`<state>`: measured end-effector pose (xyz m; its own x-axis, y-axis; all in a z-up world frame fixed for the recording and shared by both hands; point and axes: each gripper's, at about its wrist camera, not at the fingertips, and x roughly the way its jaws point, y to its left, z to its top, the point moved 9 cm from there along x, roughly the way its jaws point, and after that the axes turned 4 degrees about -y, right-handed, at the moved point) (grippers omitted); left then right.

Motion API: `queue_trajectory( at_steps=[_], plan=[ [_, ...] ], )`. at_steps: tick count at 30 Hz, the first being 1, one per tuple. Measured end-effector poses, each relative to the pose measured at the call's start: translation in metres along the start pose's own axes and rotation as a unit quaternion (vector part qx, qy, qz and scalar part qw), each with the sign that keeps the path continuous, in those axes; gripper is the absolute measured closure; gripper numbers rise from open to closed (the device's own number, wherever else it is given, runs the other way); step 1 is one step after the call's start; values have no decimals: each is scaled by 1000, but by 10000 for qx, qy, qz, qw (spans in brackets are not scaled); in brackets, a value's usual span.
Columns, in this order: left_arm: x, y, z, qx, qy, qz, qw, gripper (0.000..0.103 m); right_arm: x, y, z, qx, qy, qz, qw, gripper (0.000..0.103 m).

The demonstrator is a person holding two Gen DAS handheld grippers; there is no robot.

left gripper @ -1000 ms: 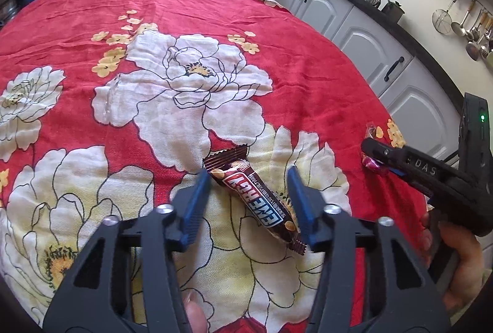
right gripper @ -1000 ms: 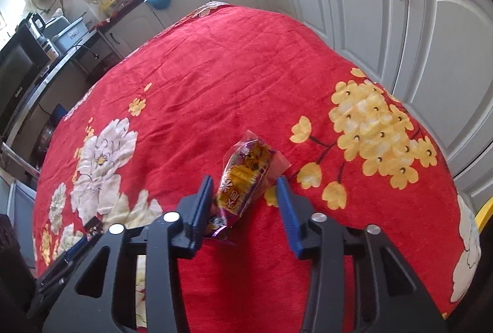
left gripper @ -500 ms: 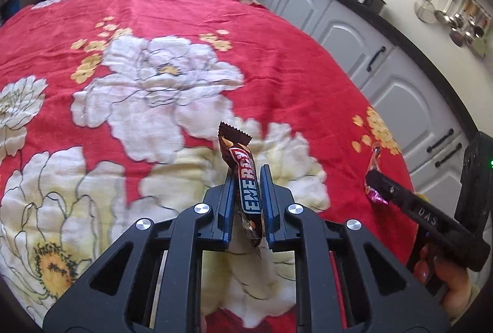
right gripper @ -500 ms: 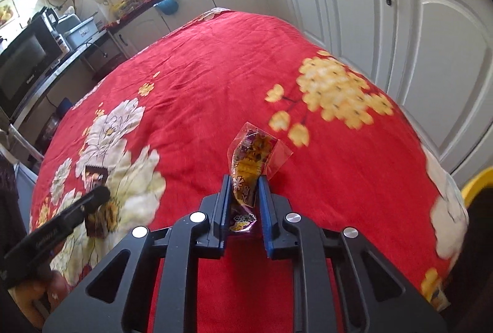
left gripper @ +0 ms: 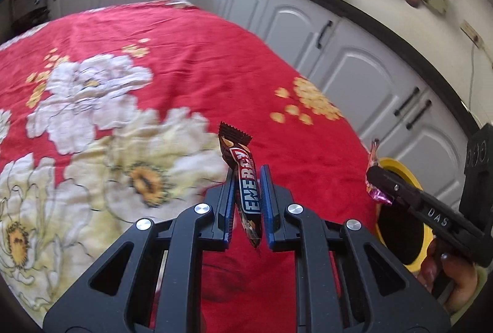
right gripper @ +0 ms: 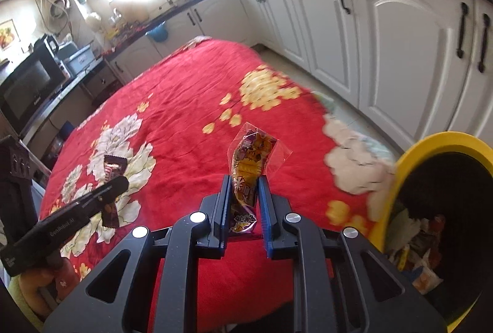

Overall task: Collect trash
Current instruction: 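Carry the chocolate bar and orange wrapper over the yellow-rimmed bin with both tools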

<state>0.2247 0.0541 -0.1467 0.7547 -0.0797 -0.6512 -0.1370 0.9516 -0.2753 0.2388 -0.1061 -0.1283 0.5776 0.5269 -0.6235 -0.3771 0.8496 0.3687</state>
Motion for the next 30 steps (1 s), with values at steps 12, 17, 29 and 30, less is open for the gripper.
queue_trajectory(
  at_steps=[12,17,29,30],
  plan=[
    [0,-83,-7,667,-75,-526,9964,93,-60,-55,1,207,-463,-372,9980,86],
    [5,-124,-7,879,-51,-838,9926,93,-80,-87,-7,395,-564,-622,9957,86],
    [29,-230,-24,1483,195,-1489,9775,93,-114,-157,-31,820,-649,-1130,9881,86],
    [32,-236,-27,1524,231,-1515,9764,93,-116,-163,-34,855,-643,-1158,9875,86]
  ],
)
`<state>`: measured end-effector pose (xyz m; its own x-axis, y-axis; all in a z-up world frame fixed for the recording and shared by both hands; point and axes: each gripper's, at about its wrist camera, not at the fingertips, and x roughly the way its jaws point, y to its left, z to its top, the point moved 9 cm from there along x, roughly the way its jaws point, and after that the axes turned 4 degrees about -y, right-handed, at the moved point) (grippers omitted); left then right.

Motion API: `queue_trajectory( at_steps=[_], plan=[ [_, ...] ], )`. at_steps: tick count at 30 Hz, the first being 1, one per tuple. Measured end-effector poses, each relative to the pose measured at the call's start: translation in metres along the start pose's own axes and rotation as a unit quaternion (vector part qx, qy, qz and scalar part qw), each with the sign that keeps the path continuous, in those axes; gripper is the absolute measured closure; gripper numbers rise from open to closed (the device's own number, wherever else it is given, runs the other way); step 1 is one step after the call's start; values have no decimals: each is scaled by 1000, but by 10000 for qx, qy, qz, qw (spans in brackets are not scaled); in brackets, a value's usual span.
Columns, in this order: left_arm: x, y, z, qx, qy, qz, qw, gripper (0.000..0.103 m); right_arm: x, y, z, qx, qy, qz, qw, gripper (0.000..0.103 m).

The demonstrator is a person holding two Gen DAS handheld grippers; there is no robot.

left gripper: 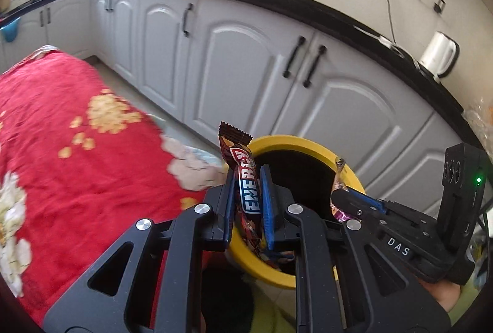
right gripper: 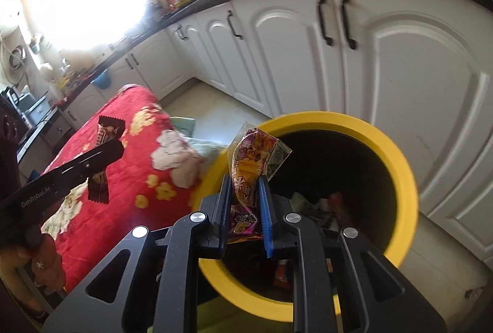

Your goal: Collect trash

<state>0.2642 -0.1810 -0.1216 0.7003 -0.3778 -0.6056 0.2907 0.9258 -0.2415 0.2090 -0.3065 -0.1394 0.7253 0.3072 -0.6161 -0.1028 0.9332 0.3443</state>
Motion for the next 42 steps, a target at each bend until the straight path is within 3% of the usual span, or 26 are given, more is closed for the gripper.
queue_trajectory(
  at_steps=[17,20,21,29,31,35,42],
  plan=[
    [56,-48,-20,422,573,-306,9970,91,6,-52,-29,409,294,-238,9984,80],
    [60,-48,-20,457,611,-283,9967,73,7,-57,-32,428,301,-288,9982,62],
    [62,-48,-20,446,635,-293,9966,62,6,-59,-33,438,295,-308,9981,61],
    [55,-31,-20,345,622,-146,9974,39,-6,-74,-41,484,208,-577,9969,43],
    [50,-25,-20,350,578,-56,9977,17,-12,-75,-42,446,161,-647,9968,38],
    [36,-15,-19,323,496,-3,9982,11,-23,-71,-40,302,34,-763,9966,25],
    [2,2,-16,276,214,152,9993,11,-55,-49,-32,11,-418,-865,9954,9]
  ],
)
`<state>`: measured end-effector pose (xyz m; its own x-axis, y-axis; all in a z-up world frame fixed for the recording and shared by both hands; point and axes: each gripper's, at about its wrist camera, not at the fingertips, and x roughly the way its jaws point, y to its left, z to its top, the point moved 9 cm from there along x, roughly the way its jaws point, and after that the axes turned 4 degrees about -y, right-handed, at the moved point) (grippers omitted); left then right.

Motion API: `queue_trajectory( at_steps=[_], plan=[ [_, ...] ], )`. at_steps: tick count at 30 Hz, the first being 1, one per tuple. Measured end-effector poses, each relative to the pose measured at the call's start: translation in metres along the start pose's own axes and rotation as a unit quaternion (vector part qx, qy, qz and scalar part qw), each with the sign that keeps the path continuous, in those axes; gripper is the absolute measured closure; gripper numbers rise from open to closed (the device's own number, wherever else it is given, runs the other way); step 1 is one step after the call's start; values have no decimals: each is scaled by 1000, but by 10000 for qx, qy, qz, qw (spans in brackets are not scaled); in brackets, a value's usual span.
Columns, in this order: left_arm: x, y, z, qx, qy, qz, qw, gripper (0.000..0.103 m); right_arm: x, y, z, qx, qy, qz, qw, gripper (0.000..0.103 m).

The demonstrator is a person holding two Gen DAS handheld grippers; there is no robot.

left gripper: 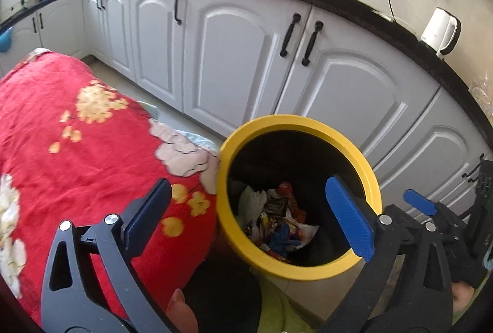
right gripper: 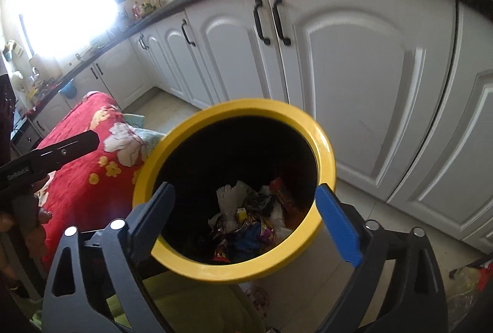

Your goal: Collect trash

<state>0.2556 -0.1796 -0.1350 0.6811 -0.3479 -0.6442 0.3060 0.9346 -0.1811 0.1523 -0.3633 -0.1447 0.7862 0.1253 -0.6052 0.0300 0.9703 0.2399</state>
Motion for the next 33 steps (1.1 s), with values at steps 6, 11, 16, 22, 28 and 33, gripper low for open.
queue_trajectory(
  at_steps=[6,11,16,22,28,33],
  plan=[
    [-46,14,0,120,-462,181,9987,11,-36,24,12,-327,-534,-76,9980,7],
    [-83,23,-5,168,-849,325,9957,11,-67,46,16,-539,-1118,-236,9920,6],
    [-117,30,-16,248,-1295,607,9894,11,-103,64,17,-570,-1891,-409,9795,6],
    [-147,33,-29,156,-1657,737,9833,11,-127,77,7,-624,-2379,-413,9684,6],
    [-161,31,-38,89,-1830,696,9806,11,-130,82,2,-575,-2499,-412,9657,6],
    [-162,31,-39,71,-1847,702,9803,11,-127,87,-3,-694,-2427,-429,9667,6]
  ],
)
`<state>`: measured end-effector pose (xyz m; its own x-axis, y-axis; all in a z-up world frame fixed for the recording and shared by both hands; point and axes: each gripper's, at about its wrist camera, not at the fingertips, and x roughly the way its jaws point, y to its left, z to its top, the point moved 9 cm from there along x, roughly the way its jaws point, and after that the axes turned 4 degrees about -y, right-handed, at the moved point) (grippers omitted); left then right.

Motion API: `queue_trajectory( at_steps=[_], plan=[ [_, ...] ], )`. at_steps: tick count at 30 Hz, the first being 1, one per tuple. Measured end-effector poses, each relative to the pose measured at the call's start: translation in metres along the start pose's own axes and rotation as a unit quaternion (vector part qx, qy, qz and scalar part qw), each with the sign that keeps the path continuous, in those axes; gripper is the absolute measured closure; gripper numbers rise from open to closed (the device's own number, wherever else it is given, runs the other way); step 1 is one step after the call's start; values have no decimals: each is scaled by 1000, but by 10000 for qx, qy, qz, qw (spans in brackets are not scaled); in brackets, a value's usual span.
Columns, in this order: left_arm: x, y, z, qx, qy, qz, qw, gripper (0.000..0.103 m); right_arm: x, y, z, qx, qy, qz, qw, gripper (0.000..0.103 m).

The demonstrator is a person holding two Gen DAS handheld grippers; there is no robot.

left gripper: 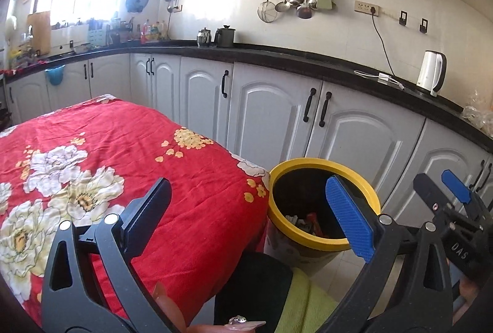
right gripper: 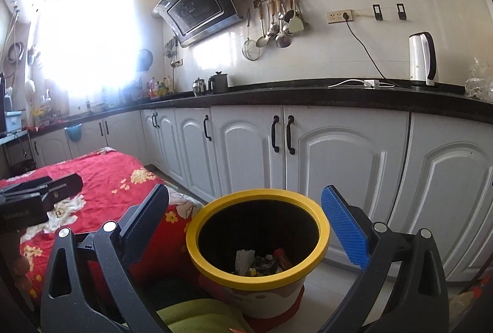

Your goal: Collect trash

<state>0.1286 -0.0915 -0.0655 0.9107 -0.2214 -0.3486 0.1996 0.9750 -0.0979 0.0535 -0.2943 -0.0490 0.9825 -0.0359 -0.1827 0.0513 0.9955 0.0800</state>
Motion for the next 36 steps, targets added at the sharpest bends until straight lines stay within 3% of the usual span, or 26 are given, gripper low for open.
queue_trajectory(
  at_steps=[36],
  plan=[
    [-2,-2,1,48,-104,10,9999,11,2,7,-3,-99,7,47,9999,6]
  ],
)
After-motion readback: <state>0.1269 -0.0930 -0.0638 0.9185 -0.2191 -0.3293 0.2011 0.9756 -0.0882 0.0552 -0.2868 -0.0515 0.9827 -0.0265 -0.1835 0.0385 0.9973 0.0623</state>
